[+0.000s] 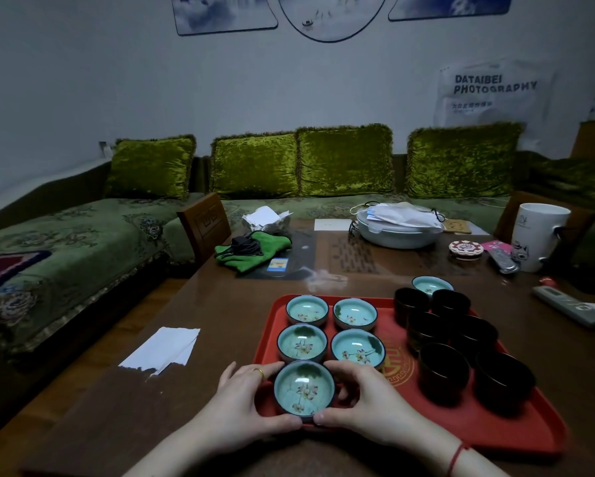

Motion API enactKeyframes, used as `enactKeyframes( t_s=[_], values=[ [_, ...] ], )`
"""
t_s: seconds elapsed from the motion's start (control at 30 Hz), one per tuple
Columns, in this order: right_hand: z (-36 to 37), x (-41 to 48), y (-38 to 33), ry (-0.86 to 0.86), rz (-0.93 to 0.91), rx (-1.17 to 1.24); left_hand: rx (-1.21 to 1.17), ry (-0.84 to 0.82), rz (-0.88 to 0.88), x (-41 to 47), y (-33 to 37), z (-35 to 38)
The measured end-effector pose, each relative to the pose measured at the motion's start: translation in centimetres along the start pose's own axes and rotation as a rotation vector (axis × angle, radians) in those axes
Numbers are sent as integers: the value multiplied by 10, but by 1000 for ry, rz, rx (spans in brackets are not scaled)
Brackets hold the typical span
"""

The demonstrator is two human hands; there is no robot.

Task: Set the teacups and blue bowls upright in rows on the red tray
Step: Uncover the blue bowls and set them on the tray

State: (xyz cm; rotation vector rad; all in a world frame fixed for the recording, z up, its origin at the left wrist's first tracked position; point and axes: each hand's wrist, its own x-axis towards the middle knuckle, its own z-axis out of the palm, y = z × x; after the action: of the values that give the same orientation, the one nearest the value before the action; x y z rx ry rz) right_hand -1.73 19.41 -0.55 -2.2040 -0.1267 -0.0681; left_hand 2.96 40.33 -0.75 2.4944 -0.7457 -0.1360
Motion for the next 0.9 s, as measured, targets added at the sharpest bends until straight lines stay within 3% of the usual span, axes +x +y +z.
enactKeyframes(
  t_s=[0.6,0.9],
  values=[
    [-9,0,-4,-38,-47,-163,76,-52,7,3,6,-11],
    [-90,8,-19,132,-148,-180,53,71,103,49,46,-35]
  ],
)
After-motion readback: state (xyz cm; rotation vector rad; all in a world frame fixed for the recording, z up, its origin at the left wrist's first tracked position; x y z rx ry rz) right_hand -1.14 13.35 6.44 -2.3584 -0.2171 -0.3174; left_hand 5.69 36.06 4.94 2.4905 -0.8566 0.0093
